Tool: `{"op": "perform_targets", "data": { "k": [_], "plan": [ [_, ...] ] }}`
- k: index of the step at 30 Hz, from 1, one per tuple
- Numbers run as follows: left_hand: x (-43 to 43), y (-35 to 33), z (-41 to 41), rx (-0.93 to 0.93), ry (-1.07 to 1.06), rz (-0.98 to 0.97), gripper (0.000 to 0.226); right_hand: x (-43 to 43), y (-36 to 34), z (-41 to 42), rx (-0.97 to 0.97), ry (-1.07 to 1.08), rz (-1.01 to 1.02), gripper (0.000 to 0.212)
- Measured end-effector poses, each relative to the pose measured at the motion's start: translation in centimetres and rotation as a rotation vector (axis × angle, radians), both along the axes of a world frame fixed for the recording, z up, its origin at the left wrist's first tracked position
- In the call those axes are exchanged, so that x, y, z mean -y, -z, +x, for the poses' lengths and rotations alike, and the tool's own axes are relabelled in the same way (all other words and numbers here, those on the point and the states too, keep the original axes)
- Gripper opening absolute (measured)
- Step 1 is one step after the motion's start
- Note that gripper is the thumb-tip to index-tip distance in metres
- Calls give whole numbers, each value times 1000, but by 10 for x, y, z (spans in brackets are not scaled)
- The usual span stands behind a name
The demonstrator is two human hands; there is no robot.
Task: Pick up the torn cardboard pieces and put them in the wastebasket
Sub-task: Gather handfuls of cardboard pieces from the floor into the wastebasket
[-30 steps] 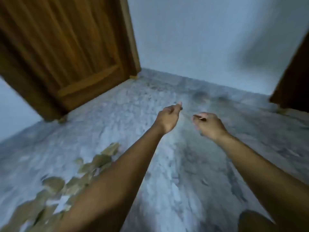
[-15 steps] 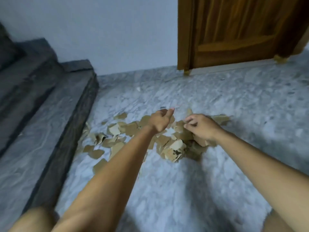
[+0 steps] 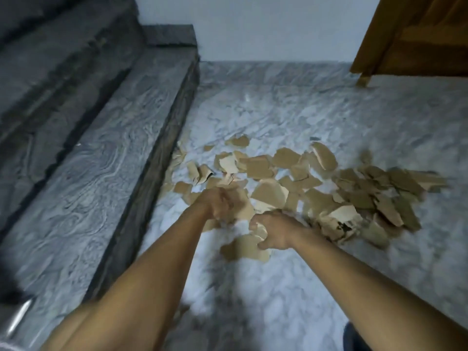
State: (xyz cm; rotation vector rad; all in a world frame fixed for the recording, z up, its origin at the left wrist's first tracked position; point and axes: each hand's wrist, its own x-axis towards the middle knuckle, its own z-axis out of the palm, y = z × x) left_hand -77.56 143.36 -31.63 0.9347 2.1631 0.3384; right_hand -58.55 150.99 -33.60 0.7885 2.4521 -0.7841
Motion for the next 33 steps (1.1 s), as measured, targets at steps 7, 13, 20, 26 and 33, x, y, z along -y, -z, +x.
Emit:
{"op": "perform_targets", "data": {
  "k": [7, 13, 20, 26, 33],
  "plan": [
    [61, 118, -24, -269, 102, -133, 58, 50, 103, -20, -17, -241, 385, 67],
    [68, 139, -15, -489, 5, 15, 46, 42, 122, -16, -102, -165, 403, 73],
    [72, 138, -21, -168, -262, -16, 41, 9, 102, -10, -135, -112, 200, 73],
    [58, 98, -1, 40, -150, 53, 32, -60, 63, 6, -188, 171, -115, 71],
    [34, 135, 51, -160, 281, -20, 74, -45, 93, 29, -82, -21, -15, 71]
  ]
}}
